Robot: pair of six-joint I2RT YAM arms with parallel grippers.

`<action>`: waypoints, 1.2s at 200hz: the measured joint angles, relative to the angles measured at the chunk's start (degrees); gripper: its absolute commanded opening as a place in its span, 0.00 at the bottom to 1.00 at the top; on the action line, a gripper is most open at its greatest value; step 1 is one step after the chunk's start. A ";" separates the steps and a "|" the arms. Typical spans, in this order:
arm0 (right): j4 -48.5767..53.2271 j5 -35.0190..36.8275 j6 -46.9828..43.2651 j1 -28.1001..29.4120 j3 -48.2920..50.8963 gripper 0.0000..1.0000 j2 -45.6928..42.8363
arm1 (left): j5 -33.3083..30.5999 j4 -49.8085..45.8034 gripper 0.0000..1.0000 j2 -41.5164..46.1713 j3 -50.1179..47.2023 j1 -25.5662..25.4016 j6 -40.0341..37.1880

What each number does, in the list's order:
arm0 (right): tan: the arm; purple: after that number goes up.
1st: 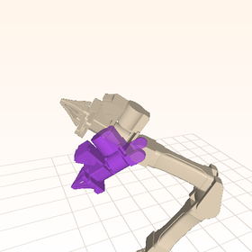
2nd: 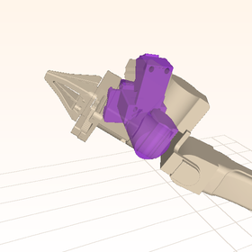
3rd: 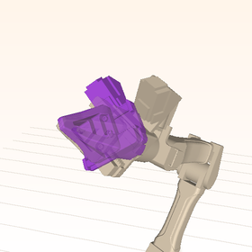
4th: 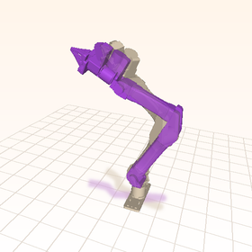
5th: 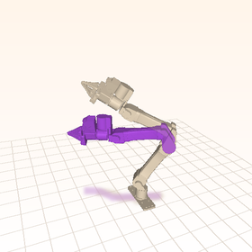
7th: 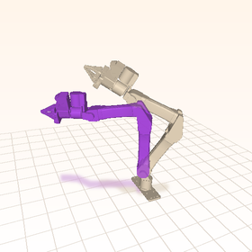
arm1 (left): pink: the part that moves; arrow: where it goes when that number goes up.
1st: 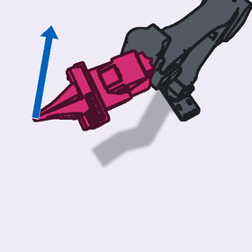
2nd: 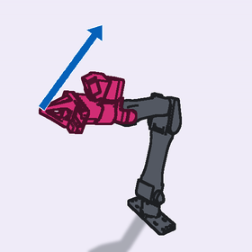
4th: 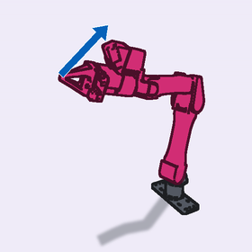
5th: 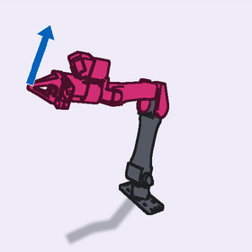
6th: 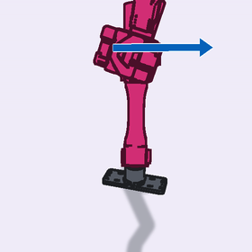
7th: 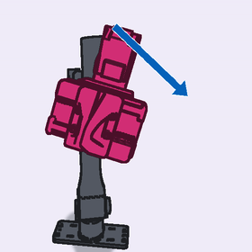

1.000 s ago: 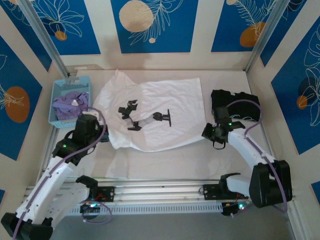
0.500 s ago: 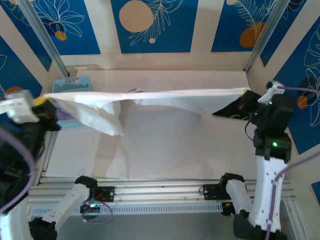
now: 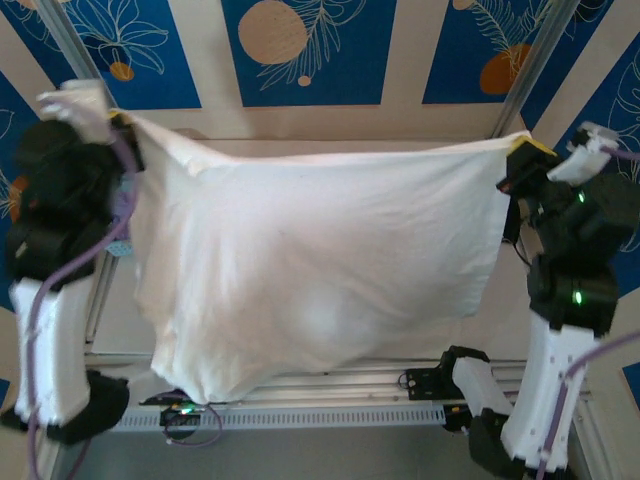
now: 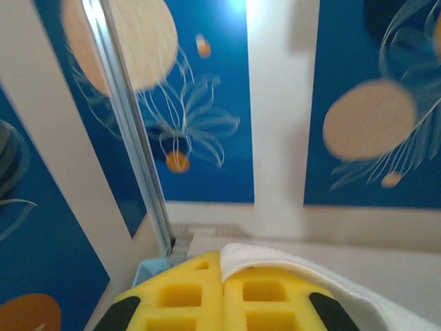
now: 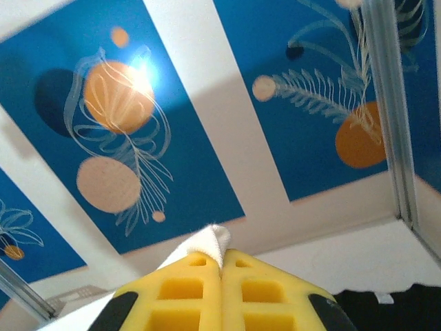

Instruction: Fold the inside-out t-shirt

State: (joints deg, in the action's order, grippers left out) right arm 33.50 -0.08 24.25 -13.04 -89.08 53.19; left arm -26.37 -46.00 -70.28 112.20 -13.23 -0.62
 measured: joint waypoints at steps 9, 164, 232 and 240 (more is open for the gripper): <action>-1.62 -0.24 -0.37 0.55 0.96 0.00 3.63 | 0.61 0.17 0.00 -4.13 -0.20 1.64 0.02; -1.95 -1.77 -7.63 3.61 -2.14 0.00 2.03 | 11.67 5.70 0.00 10.34 2.67 6.86 -0.37; 0.66 -1.22 -8.85 3.61 -12.68 0.00 -8.41 | 18.62 13.70 0.00 21.97 8.50 7.13 1.36; 0.63 -1.25 -8.94 3.61 -13.20 0.00 -8.39 | 18.64 13.94 0.00 21.73 8.44 7.13 0.92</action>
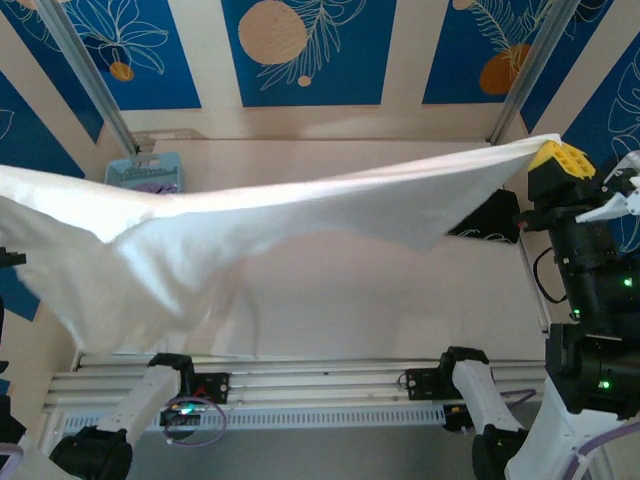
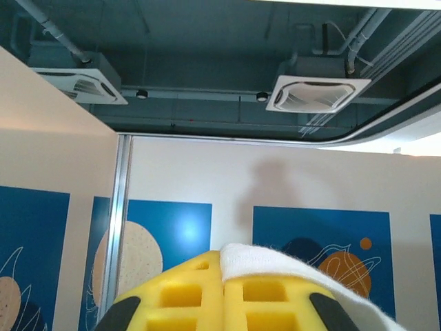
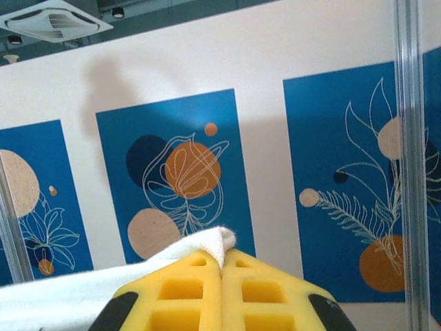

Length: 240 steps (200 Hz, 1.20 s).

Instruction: Fold the inside-out t-shirt

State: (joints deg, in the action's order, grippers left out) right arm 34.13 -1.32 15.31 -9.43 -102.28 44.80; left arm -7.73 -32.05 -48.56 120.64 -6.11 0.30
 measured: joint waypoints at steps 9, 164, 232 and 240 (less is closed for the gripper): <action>0.11 0.00 -0.17 0.00 -0.02 0.00 0.07 | -0.13 0.33 0.00 -0.68 -0.61 0.00 -0.68; -24.11 7.48 0.72 9.33 4.13 0.15 77.55 | -6.14 33.46 0.24 -72.85 -24.85 2.58 -3.72; -10.93 13.79 -0.11 10.95 -18.23 0.49 97.37 | 1.97 13.79 0.72 -98.60 11.63 2.60 2.34; -10.78 14.32 -0.68 11.65 -14.10 0.52 94.01 | 2.23 13.29 0.73 -95.36 8.02 2.62 3.30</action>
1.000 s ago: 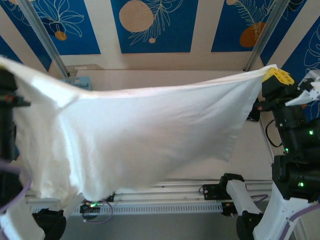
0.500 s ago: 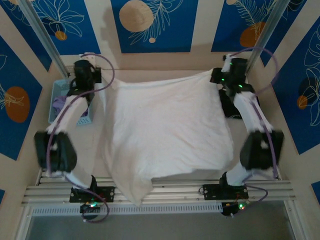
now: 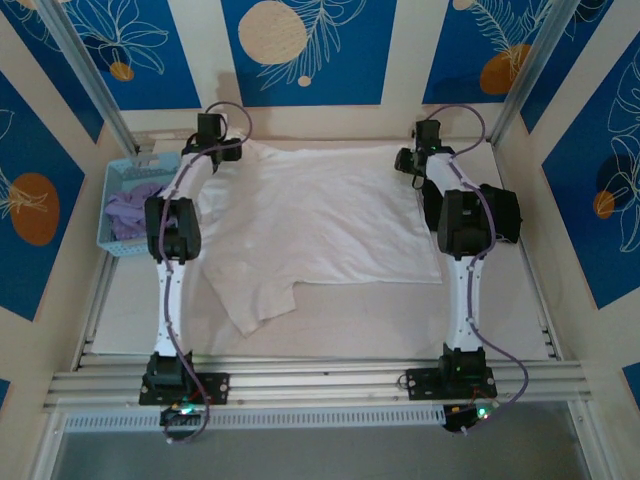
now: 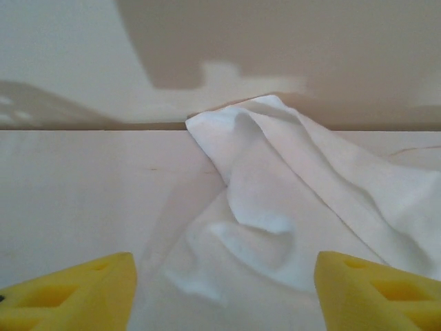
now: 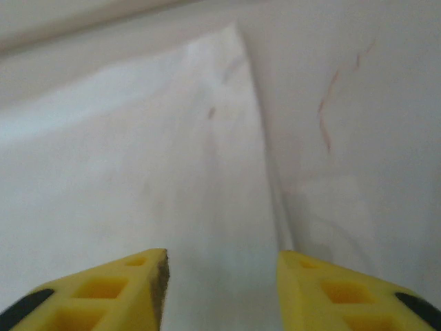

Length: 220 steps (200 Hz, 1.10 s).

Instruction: Fold the inside-out t-shirt

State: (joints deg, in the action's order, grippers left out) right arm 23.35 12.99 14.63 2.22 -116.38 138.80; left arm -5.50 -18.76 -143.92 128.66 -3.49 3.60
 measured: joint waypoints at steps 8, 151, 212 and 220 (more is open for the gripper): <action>0.37 0.37 -0.39 0.90 4.28 0.55 -3.89 | 0.15 -0.42 0.74 4.35 -5.05 0.00 1.33; 4.42 -16.15 12.72 3.04 53.42 0.58 -36.04 | 21.00 14.08 0.73 54.77 -87.14 -0.52 26.53; 4.57 -19.85 13.29 1.40 58.23 0.56 -38.18 | 19.74 13.60 0.72 61.64 -93.66 4.66 27.17; 4.74 -20.15 13.29 1.42 58.90 0.56 -38.73 | 18.99 13.00 0.72 62.38 -93.92 5.27 27.21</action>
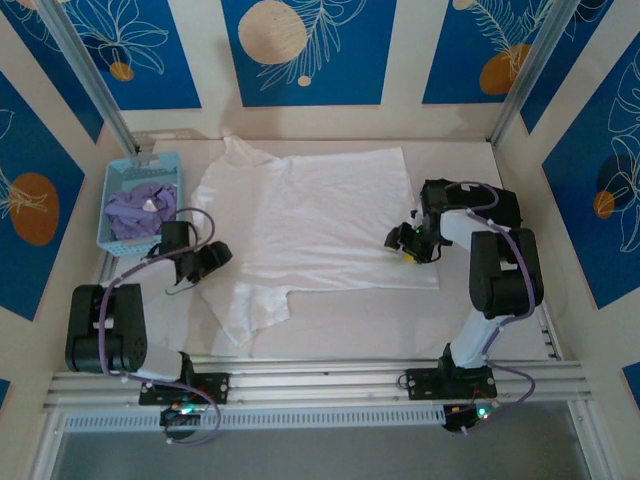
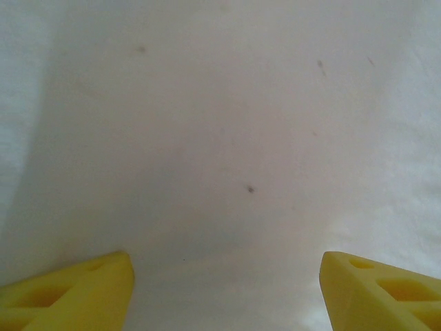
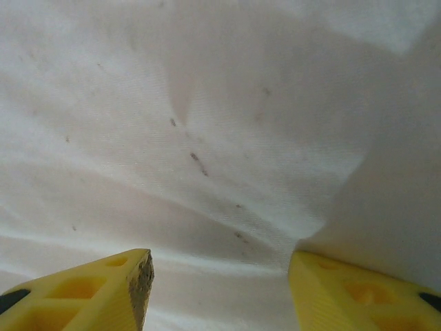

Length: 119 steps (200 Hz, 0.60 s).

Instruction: Fold the inside-out t-shirt

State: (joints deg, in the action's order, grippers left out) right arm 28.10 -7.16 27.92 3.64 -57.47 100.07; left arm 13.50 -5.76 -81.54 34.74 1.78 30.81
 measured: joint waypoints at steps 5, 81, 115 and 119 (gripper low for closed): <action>0.09 -0.02 0.00 0.11 0.28 0.56 -0.26 | -0.22 -0.39 0.72 0.26 -0.04 0.20 0.00; 4.81 5.81 0.66 -1.01 5.55 0.61 -14.49 | -1.46 -9.14 0.72 17.18 -0.20 -2.80 0.72; 6.23 10.01 0.85 -5.01 9.22 0.62 -19.32 | -6.29 -17.05 0.71 28.09 -3.80 -11.43 3.91; 6.45 10.29 0.96 -5.60 9.81 0.62 -19.54 | -7.13 -18.32 0.71 28.94 -4.55 -12.85 4.68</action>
State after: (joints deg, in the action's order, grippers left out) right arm 34.54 3.14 28.88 -1.96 -47.66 80.53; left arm 6.37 -24.08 -52.60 30.20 -11.07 35.48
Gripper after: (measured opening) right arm 0.617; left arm 0.715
